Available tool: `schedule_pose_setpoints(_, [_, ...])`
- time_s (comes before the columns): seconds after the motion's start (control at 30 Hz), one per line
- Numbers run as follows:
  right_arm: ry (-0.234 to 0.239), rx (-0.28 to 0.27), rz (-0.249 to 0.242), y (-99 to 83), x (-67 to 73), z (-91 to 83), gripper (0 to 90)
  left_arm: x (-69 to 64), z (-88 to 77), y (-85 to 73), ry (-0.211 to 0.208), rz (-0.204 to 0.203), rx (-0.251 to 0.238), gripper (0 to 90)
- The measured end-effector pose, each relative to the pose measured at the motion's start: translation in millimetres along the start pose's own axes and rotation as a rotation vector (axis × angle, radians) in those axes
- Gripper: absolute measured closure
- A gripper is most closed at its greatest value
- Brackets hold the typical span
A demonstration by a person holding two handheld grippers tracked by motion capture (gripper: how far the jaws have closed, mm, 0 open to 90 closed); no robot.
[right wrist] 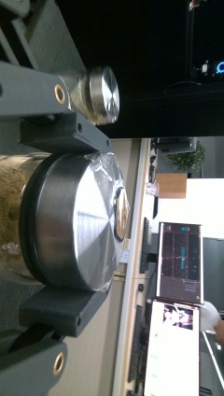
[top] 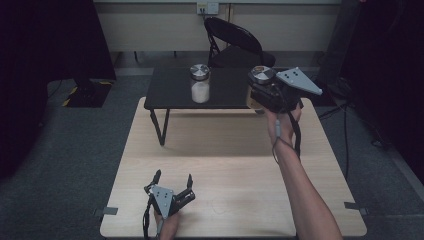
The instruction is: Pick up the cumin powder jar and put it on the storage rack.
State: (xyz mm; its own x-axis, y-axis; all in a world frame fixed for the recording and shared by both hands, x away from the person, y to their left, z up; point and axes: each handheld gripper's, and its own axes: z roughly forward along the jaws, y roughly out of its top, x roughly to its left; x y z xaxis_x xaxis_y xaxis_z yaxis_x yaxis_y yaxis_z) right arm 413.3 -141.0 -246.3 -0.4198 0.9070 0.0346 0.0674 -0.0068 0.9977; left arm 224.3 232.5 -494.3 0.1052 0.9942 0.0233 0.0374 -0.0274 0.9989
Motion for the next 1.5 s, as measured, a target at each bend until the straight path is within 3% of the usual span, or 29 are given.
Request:
schedule_pose_setpoints(0.1, [-0.015, 0.028, 0.014, 0.7, -4.3, 16.8, 34.7, -1.0, -0.3, 0.1, 0.007, 0.001, 0.000, 0.0])
schedule_pose_setpoints(0.33, [-0.007, 0.061, -0.006, -1.0, -6.2, 43.0, 34.7, -1.0, -0.4, 0.3, 0.007, 0.001, 0.002, 0.0])
schedule_pose_setpoints(0.5, [0.005, 0.100, -0.069, -3.5, -0.7, 66.1, 34.7, -1.1, -0.2, 0.1, 0.007, 0.000, 0.000, 0.0])
schedule_pose_setpoints(0.67, [0.003, 0.119, -0.040, -8.6, -1.1, 78.1, 34.7, -1.2, -0.2, -0.1, 0.007, -0.002, -0.001, 0.0])
schedule_pose_setpoints(0.83, [0.005, 0.098, 0.019, -17.8, -3.0, 83.3, 34.7, -1.1, -0.2, 0.1, 0.007, 0.000, 0.000, 0.0])
schedule_pose_setpoints(1.0, [-0.002, 0.079, -0.026, -23.8, 5.2, 82.2, 34.7, -1.0, -0.3, 0.2, 0.006, 0.000, 0.001, 0.0])
schedule_pose_setpoints(1.5, [0.006, 0.032, -0.030, -36.6, 2.5, 80.4, 34.6, -1.1, -0.3, 0.1, 0.007, 0.000, 0.000, 0.0])
